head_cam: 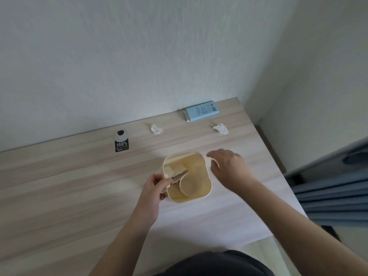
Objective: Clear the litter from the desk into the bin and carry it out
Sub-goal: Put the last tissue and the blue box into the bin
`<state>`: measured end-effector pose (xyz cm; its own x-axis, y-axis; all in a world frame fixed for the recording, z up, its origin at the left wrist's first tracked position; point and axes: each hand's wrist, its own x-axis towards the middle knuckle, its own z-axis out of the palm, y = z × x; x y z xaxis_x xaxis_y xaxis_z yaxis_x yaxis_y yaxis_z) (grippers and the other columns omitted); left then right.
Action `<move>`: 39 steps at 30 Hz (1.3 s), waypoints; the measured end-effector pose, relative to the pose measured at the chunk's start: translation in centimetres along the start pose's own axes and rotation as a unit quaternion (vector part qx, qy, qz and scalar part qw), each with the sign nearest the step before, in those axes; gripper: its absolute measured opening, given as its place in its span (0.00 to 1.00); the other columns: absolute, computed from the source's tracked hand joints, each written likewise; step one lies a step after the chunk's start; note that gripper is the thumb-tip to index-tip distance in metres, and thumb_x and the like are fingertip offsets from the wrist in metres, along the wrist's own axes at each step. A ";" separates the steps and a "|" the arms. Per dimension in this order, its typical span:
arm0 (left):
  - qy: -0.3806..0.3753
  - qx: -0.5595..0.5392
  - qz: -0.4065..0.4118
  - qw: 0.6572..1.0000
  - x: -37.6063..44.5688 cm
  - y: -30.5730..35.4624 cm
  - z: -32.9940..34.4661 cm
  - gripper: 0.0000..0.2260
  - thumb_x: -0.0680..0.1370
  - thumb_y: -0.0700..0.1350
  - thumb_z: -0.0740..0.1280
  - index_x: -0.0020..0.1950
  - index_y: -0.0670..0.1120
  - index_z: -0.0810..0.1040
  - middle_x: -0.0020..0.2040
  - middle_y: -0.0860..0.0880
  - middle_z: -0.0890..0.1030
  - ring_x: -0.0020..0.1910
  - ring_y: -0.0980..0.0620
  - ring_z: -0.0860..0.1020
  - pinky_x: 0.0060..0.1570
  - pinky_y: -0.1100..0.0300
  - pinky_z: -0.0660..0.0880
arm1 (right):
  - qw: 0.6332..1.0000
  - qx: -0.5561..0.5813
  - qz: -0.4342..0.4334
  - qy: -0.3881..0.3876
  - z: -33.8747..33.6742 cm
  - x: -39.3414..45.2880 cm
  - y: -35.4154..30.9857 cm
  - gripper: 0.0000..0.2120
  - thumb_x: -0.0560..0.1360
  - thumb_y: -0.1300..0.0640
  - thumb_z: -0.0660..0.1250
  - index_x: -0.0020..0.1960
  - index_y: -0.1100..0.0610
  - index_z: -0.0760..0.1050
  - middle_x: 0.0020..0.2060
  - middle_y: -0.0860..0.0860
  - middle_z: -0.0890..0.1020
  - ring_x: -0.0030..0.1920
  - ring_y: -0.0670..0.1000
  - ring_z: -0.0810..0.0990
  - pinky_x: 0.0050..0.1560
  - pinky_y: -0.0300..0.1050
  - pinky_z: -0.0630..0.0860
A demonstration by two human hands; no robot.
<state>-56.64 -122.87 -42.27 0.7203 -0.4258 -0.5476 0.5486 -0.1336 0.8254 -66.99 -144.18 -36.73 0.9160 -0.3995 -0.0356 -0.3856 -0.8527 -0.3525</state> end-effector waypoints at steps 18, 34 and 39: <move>0.129 -0.005 0.011 0.992 2.7 -0.2 3.5 0.10 0.68 0.46 0.69 0.47 0.44 0.75 0.40 0.46 0.79 0.43 0.46 0.72 0.42 0.49 0.66 | 0.963 -0.208 -0.018 -0.169 7.5 15.2 14.8 0.32 0.75 0.63 0.60 0.76 0.51 0.52 0.75 0.55 0.56 0.67 0.58 0.65 0.62 0.52 0.67; 0.153 -0.079 0.002 0.985 1.8 0.2 -0.9 0.12 0.67 0.45 0.71 0.47 0.44 0.76 0.39 0.47 0.81 0.38 0.50 0.75 0.39 0.52 0.67 | 0.974 -0.091 0.100 -0.182 10.6 20.3 12.2 0.15 0.75 0.66 0.57 0.59 0.59 0.75 0.54 0.59 0.78 0.53 0.61 0.78 0.46 0.48 0.72; 0.154 -0.090 0.008 0.984 2.6 0.9 -3.4 0.13 0.66 0.47 0.72 0.48 0.44 0.76 0.40 0.47 0.82 0.38 0.50 0.76 0.40 0.51 0.67 | 0.994 0.014 0.001 -0.110 11.3 22.5 6.2 0.13 0.77 0.65 0.56 0.57 0.54 0.73 0.54 0.56 0.80 0.49 0.59 0.78 0.45 0.47 0.71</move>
<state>-52.85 -121.01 -43.39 0.8085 -0.1320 -0.5735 0.5827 0.0432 0.8116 -47.50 -154.63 -50.24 0.9180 -0.3157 -0.2399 -0.3878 -0.8411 -0.3771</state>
